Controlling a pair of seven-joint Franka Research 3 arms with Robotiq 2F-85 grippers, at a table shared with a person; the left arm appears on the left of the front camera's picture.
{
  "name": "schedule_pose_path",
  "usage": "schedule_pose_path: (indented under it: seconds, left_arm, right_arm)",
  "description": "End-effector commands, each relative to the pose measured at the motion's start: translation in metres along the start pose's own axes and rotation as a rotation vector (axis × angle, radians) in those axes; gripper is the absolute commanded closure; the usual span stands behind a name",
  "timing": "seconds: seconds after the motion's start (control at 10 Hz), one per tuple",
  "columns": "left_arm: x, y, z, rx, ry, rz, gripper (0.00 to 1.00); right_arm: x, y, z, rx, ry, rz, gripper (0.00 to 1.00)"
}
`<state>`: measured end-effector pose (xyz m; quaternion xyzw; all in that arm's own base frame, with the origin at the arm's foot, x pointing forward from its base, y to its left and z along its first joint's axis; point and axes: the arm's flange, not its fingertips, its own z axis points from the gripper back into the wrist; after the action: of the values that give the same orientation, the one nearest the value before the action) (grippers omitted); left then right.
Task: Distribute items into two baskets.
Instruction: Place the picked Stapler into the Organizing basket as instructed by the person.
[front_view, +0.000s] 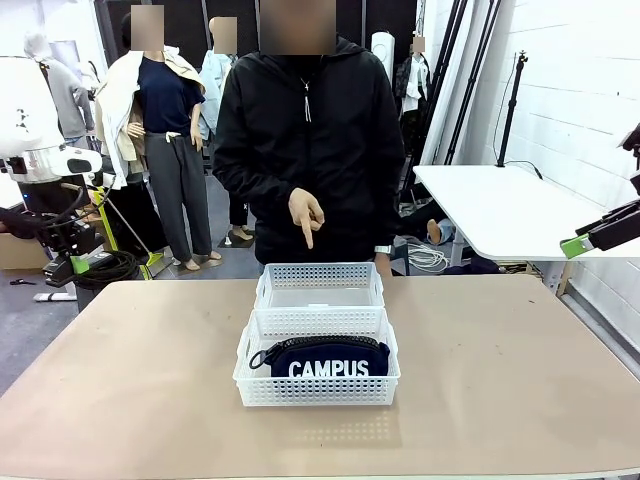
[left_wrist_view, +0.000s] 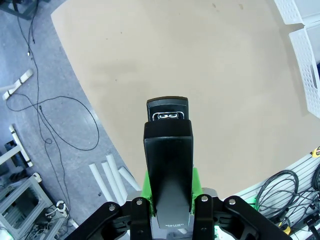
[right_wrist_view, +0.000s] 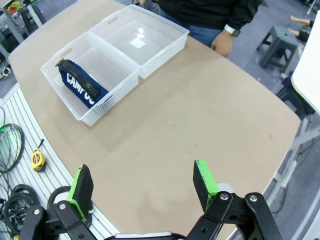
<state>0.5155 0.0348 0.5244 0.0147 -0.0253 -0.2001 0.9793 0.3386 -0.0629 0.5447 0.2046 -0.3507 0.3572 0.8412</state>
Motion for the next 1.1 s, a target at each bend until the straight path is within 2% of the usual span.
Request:
schedule_pose_path:
  seconds: [0.0, 0.3, 0.4, 0.6, 1.0]
  left_arm:
    - [0.002, 0.002, 0.003, 0.005, -0.006, 0.003, 1.00]
    - [0.000, 0.000, 0.000, 0.000, 0.000, 0.000, 1.00]
    - [0.008, 0.008, 0.008, 0.007, -0.008, -0.045, 1.00]
    - [0.031, 0.021, 0.019, -0.016, 0.014, -0.118, 1.00]
    - [0.096, 0.022, 0.005, -0.090, 0.103, -0.311, 1.00]
  right_arm:
    - [0.001, 0.001, -0.002, 0.012, -0.012, -0.008, 0.00]
    - [0.001, 0.001, -0.002, 0.012, -0.012, -0.008, 0.00]
    - [0.001, 0.001, -0.002, 0.012, -0.012, -0.008, 0.00]
    - [0.001, 0.001, -0.002, 0.012, -0.012, -0.008, 0.00]
    - [0.001, 0.001, -0.002, 0.012, -0.012, -0.008, 0.00]
